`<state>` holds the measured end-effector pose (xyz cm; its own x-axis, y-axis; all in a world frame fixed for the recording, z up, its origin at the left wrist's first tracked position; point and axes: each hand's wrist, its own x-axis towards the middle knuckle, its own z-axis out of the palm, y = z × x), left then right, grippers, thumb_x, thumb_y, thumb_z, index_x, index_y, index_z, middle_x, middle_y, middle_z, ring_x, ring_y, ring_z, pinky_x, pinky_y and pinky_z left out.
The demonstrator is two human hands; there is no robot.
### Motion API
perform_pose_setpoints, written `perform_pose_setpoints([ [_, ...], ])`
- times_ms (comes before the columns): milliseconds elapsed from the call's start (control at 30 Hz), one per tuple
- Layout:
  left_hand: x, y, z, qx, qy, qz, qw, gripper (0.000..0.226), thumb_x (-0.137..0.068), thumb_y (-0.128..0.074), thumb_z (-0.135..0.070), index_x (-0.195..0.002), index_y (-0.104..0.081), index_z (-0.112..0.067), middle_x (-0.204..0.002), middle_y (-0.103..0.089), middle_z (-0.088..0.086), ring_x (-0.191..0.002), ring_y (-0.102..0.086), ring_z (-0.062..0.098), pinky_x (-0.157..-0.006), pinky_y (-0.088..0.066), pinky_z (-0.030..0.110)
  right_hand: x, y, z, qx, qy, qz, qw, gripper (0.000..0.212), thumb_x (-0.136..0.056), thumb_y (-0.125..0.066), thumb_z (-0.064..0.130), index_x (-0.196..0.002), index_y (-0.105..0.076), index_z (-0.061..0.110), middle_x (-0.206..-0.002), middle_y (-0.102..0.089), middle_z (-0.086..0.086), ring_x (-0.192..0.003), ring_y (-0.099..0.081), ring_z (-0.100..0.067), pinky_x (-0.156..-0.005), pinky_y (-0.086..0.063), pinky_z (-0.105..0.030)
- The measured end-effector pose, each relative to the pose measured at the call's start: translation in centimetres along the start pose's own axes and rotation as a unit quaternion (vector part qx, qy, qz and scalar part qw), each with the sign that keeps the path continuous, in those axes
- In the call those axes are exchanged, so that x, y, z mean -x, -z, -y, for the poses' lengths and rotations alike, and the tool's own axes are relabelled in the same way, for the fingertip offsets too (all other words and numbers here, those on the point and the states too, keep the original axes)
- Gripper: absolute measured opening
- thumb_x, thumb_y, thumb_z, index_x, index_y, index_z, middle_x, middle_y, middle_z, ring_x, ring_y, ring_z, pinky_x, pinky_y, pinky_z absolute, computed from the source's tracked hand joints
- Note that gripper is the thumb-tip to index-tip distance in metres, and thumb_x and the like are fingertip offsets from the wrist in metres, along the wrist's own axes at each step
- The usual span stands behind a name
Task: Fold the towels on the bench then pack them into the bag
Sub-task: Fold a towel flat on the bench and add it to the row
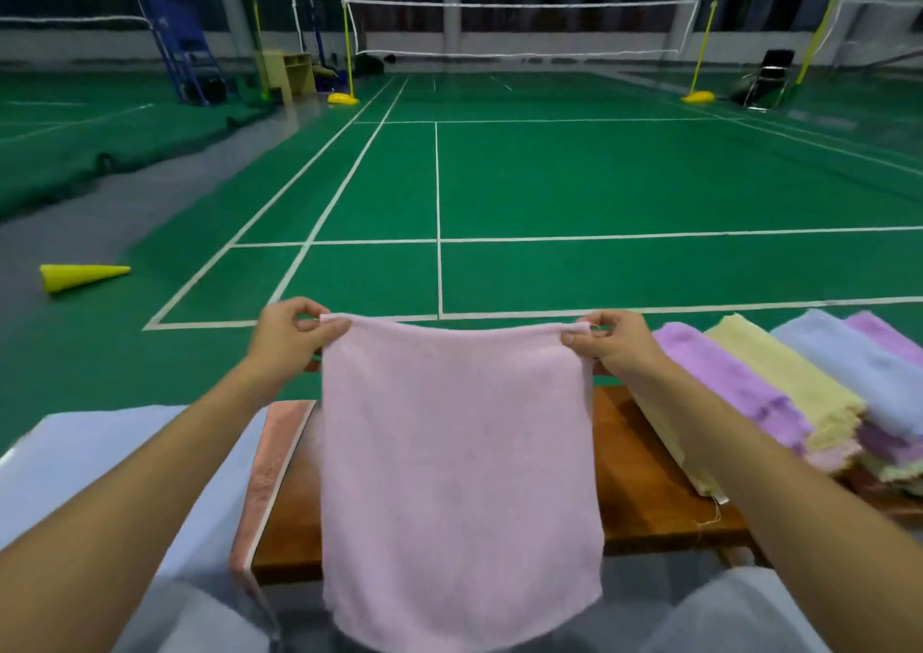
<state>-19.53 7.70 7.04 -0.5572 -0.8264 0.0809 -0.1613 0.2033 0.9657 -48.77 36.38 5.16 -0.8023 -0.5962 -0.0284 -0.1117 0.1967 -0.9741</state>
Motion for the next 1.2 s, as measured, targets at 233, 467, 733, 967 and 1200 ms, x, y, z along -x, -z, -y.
perform_pose_setpoints([
  [233, -7.1, -3.3, 11.3, -0.188, 0.052, -0.041, 0.980, 0.025, -0.092, -0.079, -0.017, -0.083, -0.057, -0.011, -0.063, -0.052, 0.002, -0.058, -0.046, 0.018, -0.053, -0.037, 0.029, -8.7, -6.2, -9.2, 0.163, -0.031, -0.025, 0.986, 0.013, -0.086, -0.083, 0.010, -0.090, -0.071, 0.013, -0.080, -0.070, -0.005, -0.073, -0.066, -0.018, -0.063, -0.050, -0.022],
  [467, -8.4, -4.1, 13.8, -0.324, 0.064, -0.009, 0.944, 0.019, -0.094, -0.075, -0.034, -0.100, -0.062, -0.022, -0.085, -0.066, -0.006, -0.086, -0.061, 0.022, -0.075, -0.047, 0.035, -10.1, -7.5, -11.4, 0.310, -0.002, -0.011, 0.951, 0.025, -0.091, -0.076, 0.015, -0.116, -0.075, 0.010, -0.104, -0.075, -0.003, -0.100, -0.069, -0.019, -0.089, -0.051, -0.027],
  [733, -2.9, -4.5, 9.9, -0.275, 0.018, 0.078, 0.958, 0.011, -0.096, -0.072, -0.017, -0.093, -0.064, -0.023, -0.091, -0.074, -0.001, -0.066, -0.074, 0.015, -0.051, -0.054, 0.029, -3.8, -4.7, -10.5, 0.391, -0.041, 0.016, 0.919, 0.019, -0.086, -0.078, 0.026, -0.098, -0.072, 0.013, -0.097, -0.072, -0.002, -0.098, -0.069, -0.027, -0.081, -0.050, -0.031],
  [967, 4.7, -8.4, 8.6, -0.214, 0.003, 0.176, 0.961, 0.004, -0.096, -0.066, -0.015, -0.098, -0.065, -0.018, -0.083, -0.079, -0.003, -0.064, -0.075, 0.021, -0.049, -0.054, 0.029, 2.9, -4.5, -8.9, 0.393, -0.154, 0.044, 0.906, 0.041, -0.086, -0.083, 0.044, -0.087, -0.064, 0.007, -0.082, -0.068, -0.006, -0.068, -0.066, -0.021, -0.059, -0.056, -0.031],
  [1200, 6.8, -12.1, 8.3, -0.209, -0.039, 0.257, 0.943, 0.007, -0.096, -0.064, -0.020, -0.099, -0.065, -0.026, -0.084, -0.078, -0.010, -0.067, -0.075, 0.015, -0.069, -0.063, 0.041, 4.9, -4.7, -8.8, 0.342, -0.147, 0.081, 0.925, 0.026, -0.088, -0.080, 0.034, -0.084, -0.066, 0.012, -0.074, -0.063, 0.001, -0.062, -0.058, -0.011, -0.054, -0.046, -0.024],
])
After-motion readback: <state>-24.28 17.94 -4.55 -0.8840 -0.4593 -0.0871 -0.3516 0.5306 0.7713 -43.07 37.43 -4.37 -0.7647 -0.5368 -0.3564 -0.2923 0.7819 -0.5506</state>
